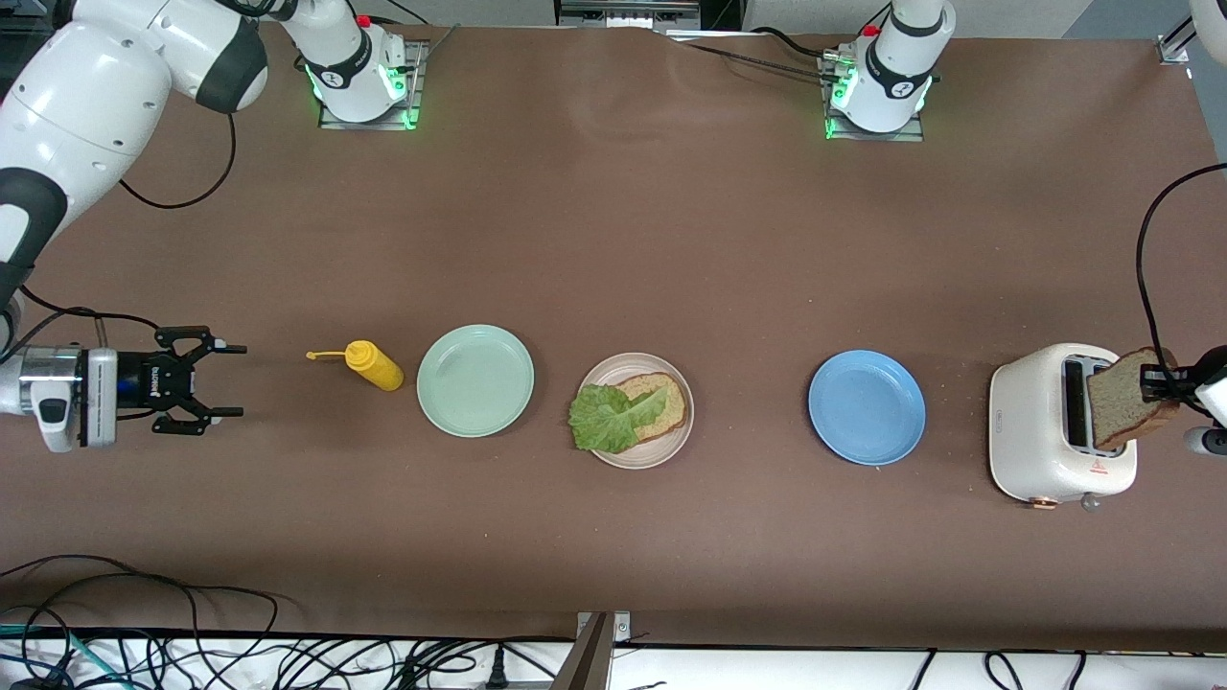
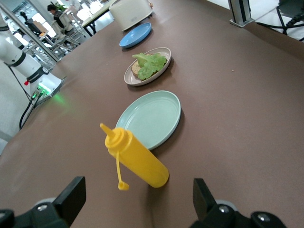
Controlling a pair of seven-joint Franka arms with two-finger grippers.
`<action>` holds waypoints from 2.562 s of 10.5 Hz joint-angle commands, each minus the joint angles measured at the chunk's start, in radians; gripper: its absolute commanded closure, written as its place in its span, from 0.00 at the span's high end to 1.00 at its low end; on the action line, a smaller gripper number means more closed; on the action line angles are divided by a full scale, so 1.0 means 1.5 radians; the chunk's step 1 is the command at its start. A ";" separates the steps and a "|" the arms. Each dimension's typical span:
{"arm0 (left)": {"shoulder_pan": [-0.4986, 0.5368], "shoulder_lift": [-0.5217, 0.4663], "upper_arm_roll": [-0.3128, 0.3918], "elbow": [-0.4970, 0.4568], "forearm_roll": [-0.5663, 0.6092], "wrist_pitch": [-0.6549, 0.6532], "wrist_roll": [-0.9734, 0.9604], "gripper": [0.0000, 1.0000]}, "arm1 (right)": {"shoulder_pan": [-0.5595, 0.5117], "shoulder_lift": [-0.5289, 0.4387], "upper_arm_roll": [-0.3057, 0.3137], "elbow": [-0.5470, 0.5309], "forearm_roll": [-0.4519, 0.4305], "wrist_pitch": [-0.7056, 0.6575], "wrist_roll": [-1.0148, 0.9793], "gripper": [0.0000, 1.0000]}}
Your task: Make sandwich on beige plate with both arms
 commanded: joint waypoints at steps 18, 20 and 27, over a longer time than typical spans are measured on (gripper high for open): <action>-0.121 0.105 -0.004 -0.078 -0.760 -0.036 -0.221 0.00 | 0.047 -0.356 0.268 -0.133 -0.533 0.307 0.537 1.00; -0.165 0.092 -0.004 -0.145 -0.881 0.061 -0.215 0.00 | -0.026 -0.452 0.397 -0.177 -0.697 0.328 0.690 1.00; -0.337 0.148 -0.003 -0.175 -1.099 0.309 -0.176 0.00 | -0.120 -0.713 0.549 -0.389 -0.934 0.375 1.059 1.00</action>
